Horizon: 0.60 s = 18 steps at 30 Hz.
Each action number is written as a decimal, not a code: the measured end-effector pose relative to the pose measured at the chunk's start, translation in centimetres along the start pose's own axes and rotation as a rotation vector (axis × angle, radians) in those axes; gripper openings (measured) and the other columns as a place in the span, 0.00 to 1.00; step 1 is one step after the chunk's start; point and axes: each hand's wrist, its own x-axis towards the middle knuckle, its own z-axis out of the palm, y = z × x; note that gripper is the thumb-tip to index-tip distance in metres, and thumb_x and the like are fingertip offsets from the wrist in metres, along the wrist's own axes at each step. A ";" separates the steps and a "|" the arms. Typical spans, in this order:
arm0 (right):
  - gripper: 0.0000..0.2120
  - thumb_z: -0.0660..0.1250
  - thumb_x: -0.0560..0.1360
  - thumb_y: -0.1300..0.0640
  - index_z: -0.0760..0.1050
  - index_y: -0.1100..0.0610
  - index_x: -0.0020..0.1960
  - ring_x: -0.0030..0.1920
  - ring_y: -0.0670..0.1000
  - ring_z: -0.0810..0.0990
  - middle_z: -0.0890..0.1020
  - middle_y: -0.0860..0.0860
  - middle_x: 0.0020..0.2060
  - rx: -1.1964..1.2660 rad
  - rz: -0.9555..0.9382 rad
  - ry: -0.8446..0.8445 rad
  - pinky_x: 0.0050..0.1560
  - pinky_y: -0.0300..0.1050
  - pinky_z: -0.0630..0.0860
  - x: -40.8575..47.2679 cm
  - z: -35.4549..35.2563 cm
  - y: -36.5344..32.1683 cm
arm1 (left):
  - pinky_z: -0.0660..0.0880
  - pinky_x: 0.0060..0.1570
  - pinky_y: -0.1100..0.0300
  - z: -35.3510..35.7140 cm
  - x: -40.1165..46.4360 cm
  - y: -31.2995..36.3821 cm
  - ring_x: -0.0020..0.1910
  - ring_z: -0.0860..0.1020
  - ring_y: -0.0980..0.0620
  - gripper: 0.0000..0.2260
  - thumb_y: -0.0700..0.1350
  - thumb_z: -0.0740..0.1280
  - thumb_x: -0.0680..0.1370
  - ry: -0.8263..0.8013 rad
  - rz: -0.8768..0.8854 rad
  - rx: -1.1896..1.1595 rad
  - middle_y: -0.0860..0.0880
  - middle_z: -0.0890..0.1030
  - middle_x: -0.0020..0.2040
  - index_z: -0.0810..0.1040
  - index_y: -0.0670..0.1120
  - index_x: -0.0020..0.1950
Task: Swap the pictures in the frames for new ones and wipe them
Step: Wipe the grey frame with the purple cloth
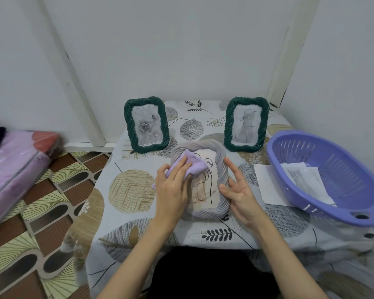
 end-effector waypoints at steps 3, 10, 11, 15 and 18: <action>0.40 0.79 0.61 0.56 0.67 0.44 0.69 0.62 0.54 0.75 0.74 0.59 0.64 -0.024 0.011 -0.015 0.63 0.52 0.72 -0.2 0.3 -0.1 | 0.60 0.58 0.62 0.1 0.8 0.4 0.56 0.64 0.49 0.15 0.47 0.58 0.78 -0.004 -0.031 -0.038 0.52 0.76 0.64 0.77 0.47 0.62; 0.40 0.81 0.58 0.56 0.69 0.44 0.67 0.62 0.55 0.76 0.77 0.57 0.63 -0.007 -0.012 0.017 0.61 0.51 0.74 -0.2 -0.4 -0.9 | 0.68 0.57 0.54 0.1 -0.5 0.5 0.56 0.66 0.47 0.15 0.45 0.60 0.76 -0.148 0.169 -0.029 0.53 0.76 0.64 0.75 0.48 0.63; 0.40 0.81 0.58 0.56 0.70 0.44 0.66 0.61 0.54 0.77 0.77 0.57 0.62 0.003 -0.022 0.029 0.61 0.50 0.75 -0.2 -0.5 -1.1 | 0.70 0.55 0.52 0.0 -0.7 0.1 0.56 0.66 0.47 0.15 0.45 0.60 0.77 -0.139 0.162 -0.006 0.53 0.76 0.64 0.76 0.48 0.63; 0.41 0.80 0.59 0.57 0.67 0.46 0.68 0.60 0.55 0.77 0.77 0.58 0.62 -0.025 0.013 -0.017 0.55 0.48 0.78 -0.4 -0.5 -1.5 | 0.67 0.54 0.57 -0.5 -0.2 -0.8 0.54 0.66 0.49 0.16 0.47 0.59 0.78 -0.058 0.034 -0.023 0.51 0.77 0.63 0.77 0.46 0.62; 0.42 0.80 0.59 0.58 0.67 0.46 0.69 0.60 0.54 0.77 0.75 0.59 0.63 0.007 0.028 -0.014 0.55 0.47 0.78 -0.5 -0.2 -1.0 | 0.65 0.57 0.58 -0.3 0.9 -0.3 0.56 0.65 0.49 0.16 0.48 0.59 0.78 -0.063 -0.002 -0.059 0.50 0.77 0.63 0.77 0.46 0.63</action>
